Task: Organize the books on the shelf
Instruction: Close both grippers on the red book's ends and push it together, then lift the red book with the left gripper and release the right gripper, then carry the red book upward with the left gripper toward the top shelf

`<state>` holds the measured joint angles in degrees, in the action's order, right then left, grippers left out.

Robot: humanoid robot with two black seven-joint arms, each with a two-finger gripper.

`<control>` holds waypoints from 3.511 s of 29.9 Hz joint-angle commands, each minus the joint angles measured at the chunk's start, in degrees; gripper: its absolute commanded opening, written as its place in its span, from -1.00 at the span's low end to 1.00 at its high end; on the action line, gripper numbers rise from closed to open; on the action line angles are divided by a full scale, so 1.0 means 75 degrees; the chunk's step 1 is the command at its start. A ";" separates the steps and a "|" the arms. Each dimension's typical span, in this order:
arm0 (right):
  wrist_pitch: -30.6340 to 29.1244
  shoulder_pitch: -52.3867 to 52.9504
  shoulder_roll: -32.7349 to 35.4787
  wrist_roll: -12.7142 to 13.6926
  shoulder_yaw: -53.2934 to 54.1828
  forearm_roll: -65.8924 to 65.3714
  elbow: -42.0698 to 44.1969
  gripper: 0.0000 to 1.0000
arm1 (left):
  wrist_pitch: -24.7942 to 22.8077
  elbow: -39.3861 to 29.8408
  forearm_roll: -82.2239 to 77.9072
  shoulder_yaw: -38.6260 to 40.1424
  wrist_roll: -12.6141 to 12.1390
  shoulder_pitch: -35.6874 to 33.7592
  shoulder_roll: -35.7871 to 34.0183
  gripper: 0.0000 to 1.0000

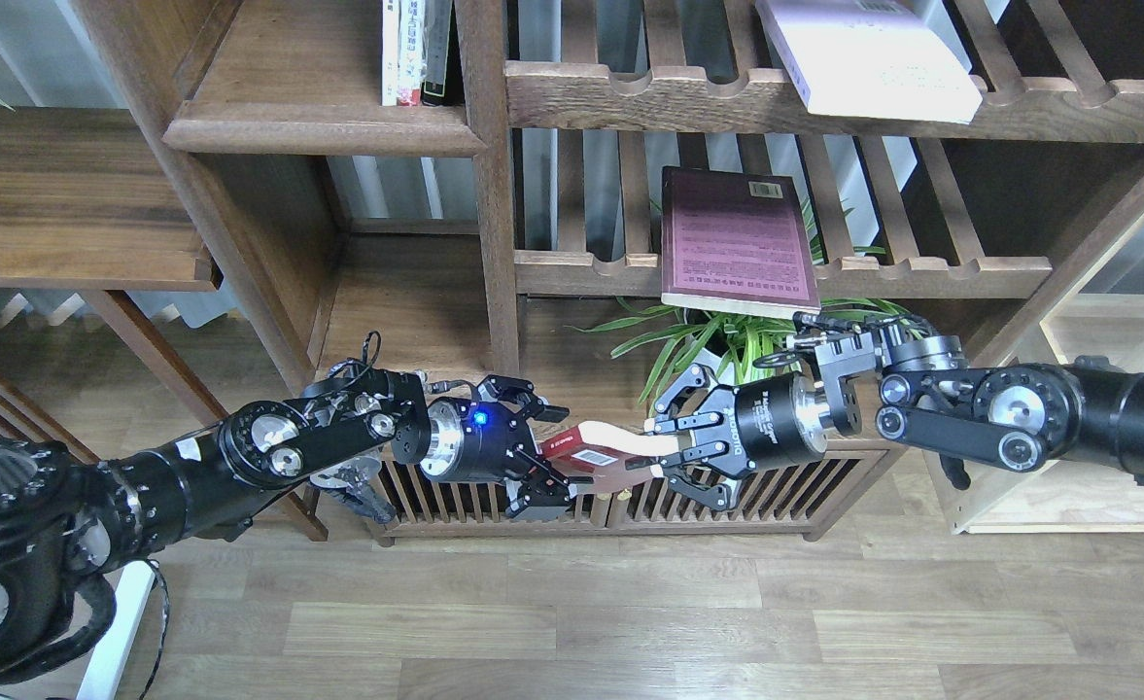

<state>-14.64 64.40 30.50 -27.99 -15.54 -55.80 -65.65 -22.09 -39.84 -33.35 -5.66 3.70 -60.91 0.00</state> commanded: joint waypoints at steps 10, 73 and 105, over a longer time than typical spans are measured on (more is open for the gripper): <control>-0.0017 0.0050 -0.0036 -0.0001 -0.0013 -0.0002 0.0011 -0.94 | 0.0274 0.0003 0.0018 0.0075 -0.0094 0.0012 0.0000 0.78; -0.1781 -0.2444 0.3468 -0.0001 0.1521 0.1463 0.3548 1.00 | -0.0077 -0.1742 0.0158 0.1235 -0.0446 0.0246 -0.0830 -1.00; -0.0181 -0.4426 0.3245 -0.0001 0.1522 0.2612 0.5343 1.00 | -0.0733 -0.4427 0.1810 0.3895 -0.0985 0.0434 -0.5846 -1.00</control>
<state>-16.00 31.24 55.02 -28.00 -4.13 -36.21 -25.79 -26.30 -72.70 -21.29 22.51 -3.41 -57.40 -42.18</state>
